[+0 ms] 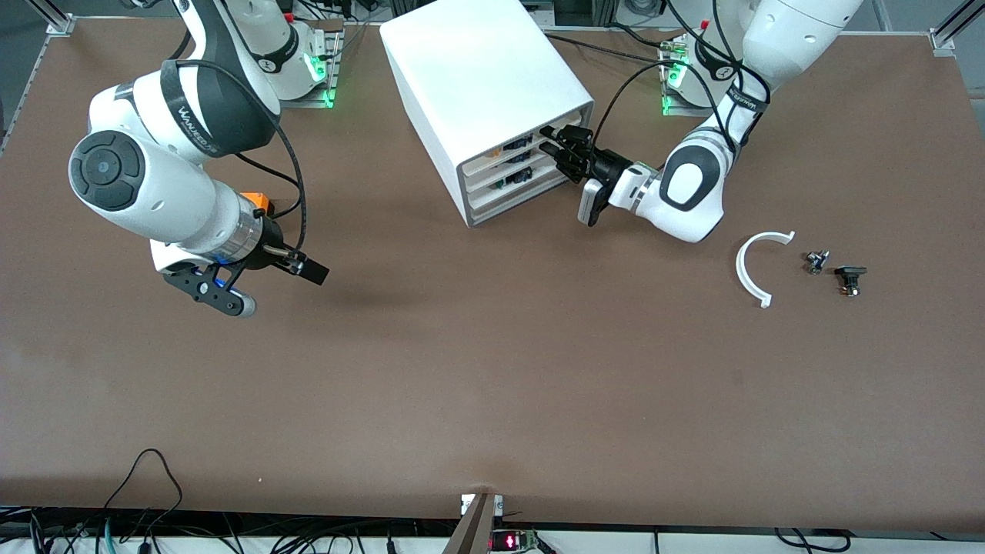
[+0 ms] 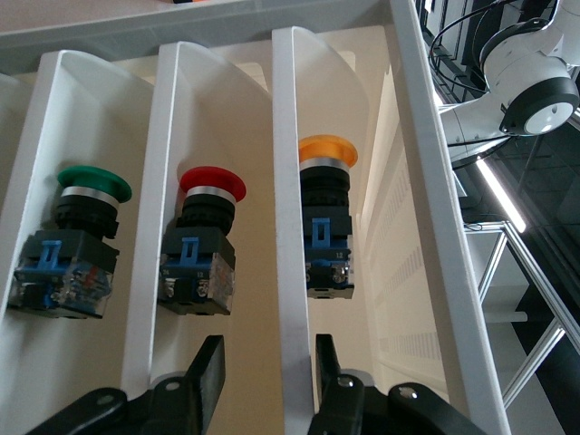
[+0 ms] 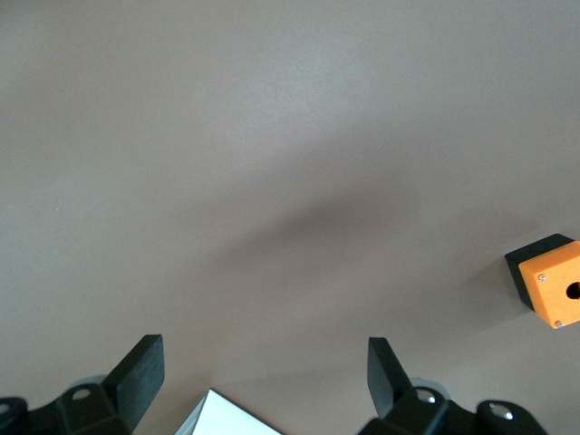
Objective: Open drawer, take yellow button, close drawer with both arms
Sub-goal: 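Pull the drawer out with the left gripper while the right gripper reaches in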
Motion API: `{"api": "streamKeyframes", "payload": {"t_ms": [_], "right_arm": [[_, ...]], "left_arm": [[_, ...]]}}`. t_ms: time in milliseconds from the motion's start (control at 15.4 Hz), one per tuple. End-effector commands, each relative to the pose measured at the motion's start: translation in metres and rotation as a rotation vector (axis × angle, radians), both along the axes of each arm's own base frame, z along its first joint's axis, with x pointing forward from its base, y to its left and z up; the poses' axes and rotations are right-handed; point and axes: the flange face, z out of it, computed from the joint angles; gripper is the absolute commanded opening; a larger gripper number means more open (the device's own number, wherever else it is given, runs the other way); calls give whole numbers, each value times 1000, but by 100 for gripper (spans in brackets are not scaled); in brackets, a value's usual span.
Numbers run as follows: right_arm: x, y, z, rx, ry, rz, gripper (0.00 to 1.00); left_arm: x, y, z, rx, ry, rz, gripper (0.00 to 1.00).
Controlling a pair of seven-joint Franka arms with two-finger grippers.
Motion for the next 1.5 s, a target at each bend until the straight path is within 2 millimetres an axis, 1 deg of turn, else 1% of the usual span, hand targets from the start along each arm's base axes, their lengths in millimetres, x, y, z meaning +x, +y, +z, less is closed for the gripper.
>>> {"api": "streamKeyframes", "payload": {"t_ms": [0, 65, 260, 390, 455, 585, 650, 780, 846, 976, 1041, 1171, 1431], "right_arm": [[4, 12, 10, 23, -9, -46, 99], [6, 15, 12, 25, -9, -59, 99], [9, 22, 20, 55, -14, -120, 99], [10, 25, 21, 65, -14, -158, 99], [9, 33, 23, 68, -14, -169, 99], [10, 43, 25, 71, -14, -216, 99], [9, 51, 28, 74, -17, -232, 99], [6, 68, 30, 78, -15, -273, 99], [7, 72, 27, 77, -10, -302, 99], [3, 92, 25, 82, -11, -334, 99], [1, 98, 25, 87, -15, -354, 99], [-2, 112, 22, 94, -19, -398, 99], [-15, 148, 28, 124, -43, -454, 99]], "left_arm": [[-7, 0, -2, -23, -7, 25, 15], [-7, 0, -2, -23, -7, 25, 0], [-6, 0, -1, -25, -6, 27, 0], [-4, 3, 0, -28, 2, 29, 0], [-2, 4, 2, -29, 2, 33, 0], [3, 7, 6, -35, 14, 35, 0], [9, 13, 8, -28, 24, 50, 0], [21, 18, 17, -24, 40, 50, 0], [28, 21, 21, -22, 41, 54, 0], [45, 34, 27, 12, 27, 49, 0], [55, 42, 31, 28, 21, 51, 0], [68, 54, 32, 48, 10, 51, 0], [89, 72, 25, 39, 6, 46, 0]]}}
